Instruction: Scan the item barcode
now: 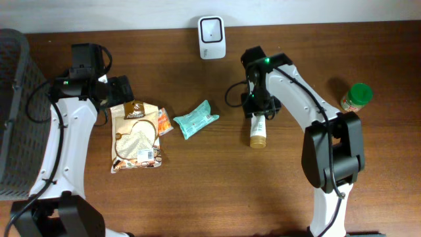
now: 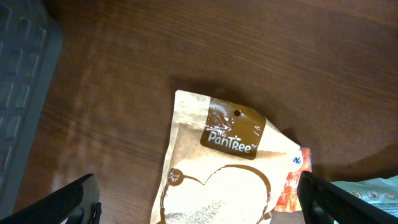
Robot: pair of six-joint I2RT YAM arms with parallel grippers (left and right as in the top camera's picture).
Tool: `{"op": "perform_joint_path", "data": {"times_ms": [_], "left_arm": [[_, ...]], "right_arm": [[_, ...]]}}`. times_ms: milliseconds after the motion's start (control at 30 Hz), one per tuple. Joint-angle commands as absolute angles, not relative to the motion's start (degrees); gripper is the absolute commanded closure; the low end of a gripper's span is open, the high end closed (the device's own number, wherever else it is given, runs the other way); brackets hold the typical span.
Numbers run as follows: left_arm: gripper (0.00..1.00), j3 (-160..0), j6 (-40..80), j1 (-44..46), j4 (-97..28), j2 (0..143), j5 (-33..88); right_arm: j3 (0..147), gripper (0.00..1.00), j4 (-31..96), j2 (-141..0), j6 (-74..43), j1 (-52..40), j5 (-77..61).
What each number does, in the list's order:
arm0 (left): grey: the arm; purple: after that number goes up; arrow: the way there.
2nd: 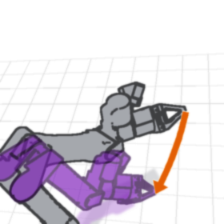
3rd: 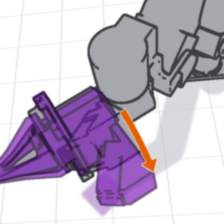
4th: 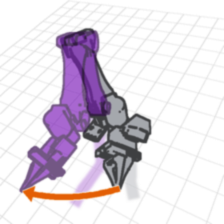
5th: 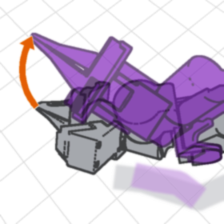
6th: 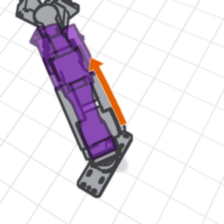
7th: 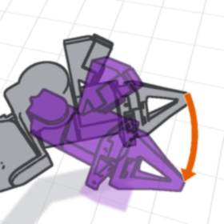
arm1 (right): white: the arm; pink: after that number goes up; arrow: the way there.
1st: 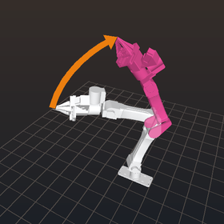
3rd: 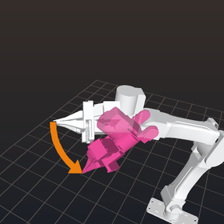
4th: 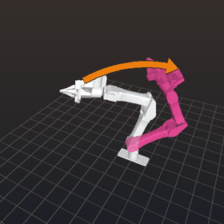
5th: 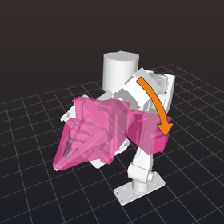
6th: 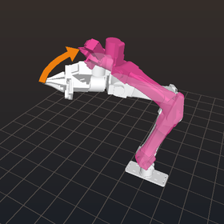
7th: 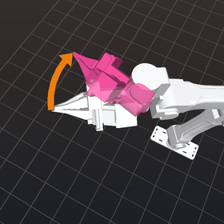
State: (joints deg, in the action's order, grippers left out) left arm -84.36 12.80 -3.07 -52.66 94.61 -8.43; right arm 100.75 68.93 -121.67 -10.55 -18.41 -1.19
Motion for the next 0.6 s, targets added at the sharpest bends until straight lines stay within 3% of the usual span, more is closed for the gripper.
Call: {"op": "perform_joint_path", "data": {"times_ms": [0,200,567], "left_arm": [[0.01,-85.2,11.7,-3.2,-52.6,94.4,-8.9],[0.01,-85.2,11.7,-3.2,-52.6,94.4,-8.9],[0.01,-85.2,11.7,-3.2,-52.6,94.4,-8.9]], "right_arm": [[103.6,0.48,72.1,-121.0,-10.8,-18.5,-5.7],[103.1,0.59,73.6,-121.0,-10.8,-19.0,-12.8],[92.2,0.60,72.5,-122.2,-10.8,-18.8,-8.9]]}}
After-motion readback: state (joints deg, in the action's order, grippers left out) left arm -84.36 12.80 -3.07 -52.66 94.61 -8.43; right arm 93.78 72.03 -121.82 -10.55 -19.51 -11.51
